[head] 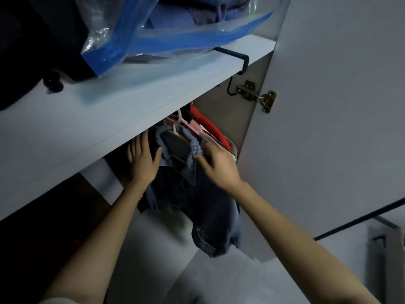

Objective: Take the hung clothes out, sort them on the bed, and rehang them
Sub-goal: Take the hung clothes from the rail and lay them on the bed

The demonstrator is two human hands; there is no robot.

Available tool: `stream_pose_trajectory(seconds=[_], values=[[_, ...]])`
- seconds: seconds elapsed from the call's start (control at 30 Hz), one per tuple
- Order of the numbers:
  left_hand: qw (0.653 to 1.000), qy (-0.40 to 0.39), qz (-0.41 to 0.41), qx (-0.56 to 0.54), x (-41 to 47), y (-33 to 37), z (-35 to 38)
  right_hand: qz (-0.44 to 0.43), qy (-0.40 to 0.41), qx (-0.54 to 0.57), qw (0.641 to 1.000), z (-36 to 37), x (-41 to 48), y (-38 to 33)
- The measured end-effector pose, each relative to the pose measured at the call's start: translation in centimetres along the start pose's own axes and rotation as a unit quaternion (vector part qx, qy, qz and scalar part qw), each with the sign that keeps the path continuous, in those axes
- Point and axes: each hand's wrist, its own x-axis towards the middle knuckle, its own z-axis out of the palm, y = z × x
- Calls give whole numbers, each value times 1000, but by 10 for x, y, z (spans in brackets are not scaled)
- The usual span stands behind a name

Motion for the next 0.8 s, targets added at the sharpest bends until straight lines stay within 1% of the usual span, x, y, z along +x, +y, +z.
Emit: stream_pose_trajectory(seconds=[0.13,0.23,0.5,0.6,0.7,0.8], values=[[998,-39,50,12,-6,17,5,18,-1,5,1000,-22,-25,10],[994,-66,90,9,-17,35,12,24,14,2,1000,-43,-52,22],[979,-59,196,-15,-57,113,34,63,50,-13,997,-111,-143,53],[976,-69,204,-26,-78,149,47,96,44,-34,994,-134,-183,67],[972,-104,201,-55,-109,183,66,121,43,-44,991,-158,-226,79],[968,-155,165,-111,-144,223,77,148,39,-69,986,-183,-268,87]])
